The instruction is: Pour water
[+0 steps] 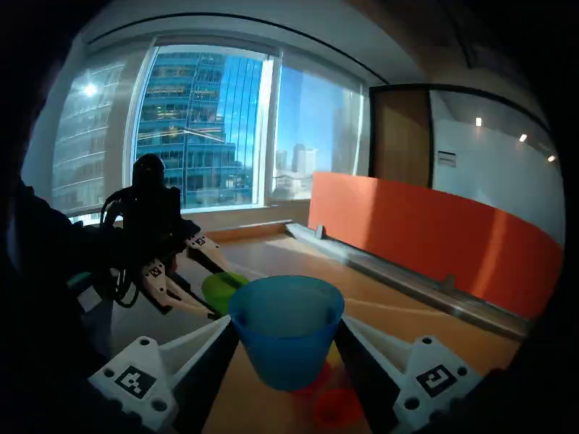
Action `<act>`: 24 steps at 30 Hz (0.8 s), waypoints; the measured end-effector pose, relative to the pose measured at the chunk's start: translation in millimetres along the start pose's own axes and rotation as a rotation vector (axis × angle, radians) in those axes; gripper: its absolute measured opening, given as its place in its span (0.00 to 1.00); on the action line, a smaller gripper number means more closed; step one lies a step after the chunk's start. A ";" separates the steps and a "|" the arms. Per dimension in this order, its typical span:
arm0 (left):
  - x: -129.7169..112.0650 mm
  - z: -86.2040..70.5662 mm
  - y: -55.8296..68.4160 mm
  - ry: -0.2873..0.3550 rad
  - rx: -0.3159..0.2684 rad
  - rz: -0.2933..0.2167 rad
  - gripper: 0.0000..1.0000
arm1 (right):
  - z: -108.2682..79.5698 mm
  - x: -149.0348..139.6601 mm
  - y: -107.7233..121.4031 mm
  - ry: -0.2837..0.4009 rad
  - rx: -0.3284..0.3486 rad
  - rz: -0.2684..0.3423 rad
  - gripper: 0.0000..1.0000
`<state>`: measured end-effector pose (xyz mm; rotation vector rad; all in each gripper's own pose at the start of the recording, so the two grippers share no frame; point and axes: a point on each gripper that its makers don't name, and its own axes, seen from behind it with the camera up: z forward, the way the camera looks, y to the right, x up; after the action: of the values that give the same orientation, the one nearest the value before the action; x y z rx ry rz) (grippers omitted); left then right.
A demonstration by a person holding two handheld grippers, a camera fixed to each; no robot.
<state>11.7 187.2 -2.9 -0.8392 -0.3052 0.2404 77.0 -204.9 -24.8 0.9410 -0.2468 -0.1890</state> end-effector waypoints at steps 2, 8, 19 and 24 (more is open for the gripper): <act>-6.1 2.0 -1.3 -0.021 -0.004 -0.002 0.84 | 1.9 -6.9 -1.9 -0.020 0.012 -0.003 0.88; -24.4 9.9 -7.4 -0.081 -0.010 -0.021 0.84 | 8.9 -27.0 -5.3 -0.086 0.045 -0.008 0.88; -58.1 24.9 -16.2 -0.181 -0.023 -0.016 0.83 | 23.4 -68.4 -6.2 -0.209 0.075 -0.047 0.88; -69.7 33.9 -23.3 -0.213 -0.023 -0.013 0.84 | 30.6 -83.0 -8.8 -0.249 0.096 -0.046 0.88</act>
<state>-63.2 172.8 24.3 -0.8356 -0.5138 0.3156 -11.6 -211.5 -25.2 1.0194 -0.4673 -0.3397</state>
